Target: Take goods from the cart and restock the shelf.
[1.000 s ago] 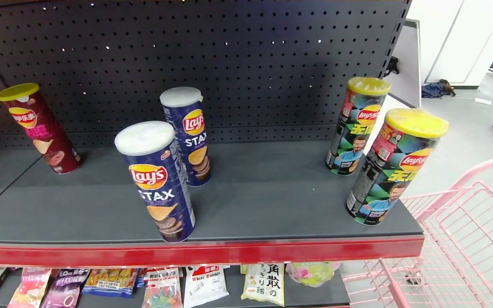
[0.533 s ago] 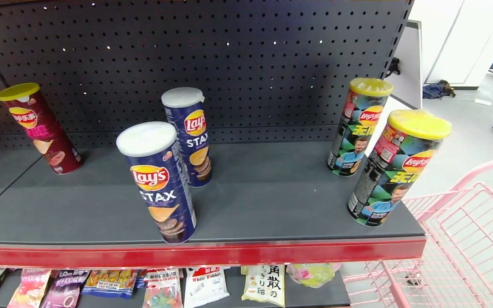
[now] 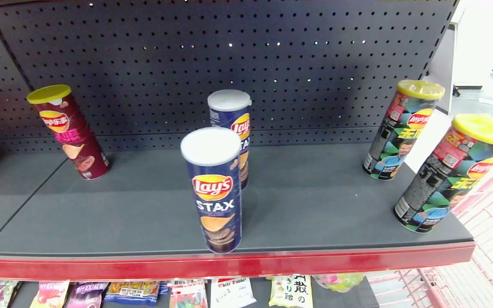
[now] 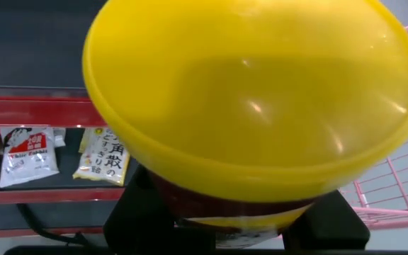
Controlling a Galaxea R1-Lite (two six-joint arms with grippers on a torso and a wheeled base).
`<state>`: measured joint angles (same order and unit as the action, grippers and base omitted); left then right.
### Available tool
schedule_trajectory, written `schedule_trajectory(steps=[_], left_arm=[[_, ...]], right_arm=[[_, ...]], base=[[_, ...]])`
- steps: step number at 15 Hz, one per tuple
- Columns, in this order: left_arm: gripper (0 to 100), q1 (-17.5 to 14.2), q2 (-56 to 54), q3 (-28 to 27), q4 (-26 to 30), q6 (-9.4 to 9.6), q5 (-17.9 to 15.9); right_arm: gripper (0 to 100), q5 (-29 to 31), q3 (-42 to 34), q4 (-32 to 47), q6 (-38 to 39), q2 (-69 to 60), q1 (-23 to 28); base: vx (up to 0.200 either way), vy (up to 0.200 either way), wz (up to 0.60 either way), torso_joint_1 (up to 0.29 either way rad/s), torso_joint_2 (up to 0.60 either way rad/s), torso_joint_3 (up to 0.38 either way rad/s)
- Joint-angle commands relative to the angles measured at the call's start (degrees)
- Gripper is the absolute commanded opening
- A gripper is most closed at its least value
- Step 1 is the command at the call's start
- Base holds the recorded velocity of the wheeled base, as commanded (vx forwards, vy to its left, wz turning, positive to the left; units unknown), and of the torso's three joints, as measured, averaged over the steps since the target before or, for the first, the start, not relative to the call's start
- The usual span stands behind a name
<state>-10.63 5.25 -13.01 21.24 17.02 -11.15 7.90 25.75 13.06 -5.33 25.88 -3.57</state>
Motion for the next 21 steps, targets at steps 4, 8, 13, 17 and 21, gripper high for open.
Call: schedule_trajectory(steps=[4, 8, 13, 17, 21], left_arm=[[100, 0.00, 0.02, -0.09, 0.03, 0.03, -0.01], [100, 0.00, 0.02, -0.09, 0.03, 0.03, -0.01], [100, 0.00, 0.02, 0.09, -1.37, -0.06, -0.18], [100, 0.00, 0.02, 0.09, -1.46, -0.06, -0.18], [100, 0.00, 0.02, 0.00, -1.46, 0.03, -0.18]], right_arm=[[0, -0.34, 0.01, 0.04, -0.03, 0.31, -0.03], [0, -0.60, 0.01, 0.04, -0.03, 0.31, 0.06], [0, -0.60, 0.01, 0.04, -0.03, 0.22, -0.03], [0, -0.60, 0.01, -0.05, -0.12, 0.22, -0.03], [0, -0.60, 0.09, 0.04, -0.12, -0.13, 0.06]], base=[[0.000, 0.200, 0.00, 0.001, 0.00, 0.004], [0.000, 0.200, 0.00, -0.001, 0.00, 0.000], [0.000, 0.200, 0.00, 0.001, 0.00, 0.000], [0.000, 0.200, 0.00, 0.000, 0.00, 0.002], [0.000, 0.200, 0.00, 0.004, 0.00, 0.001]])
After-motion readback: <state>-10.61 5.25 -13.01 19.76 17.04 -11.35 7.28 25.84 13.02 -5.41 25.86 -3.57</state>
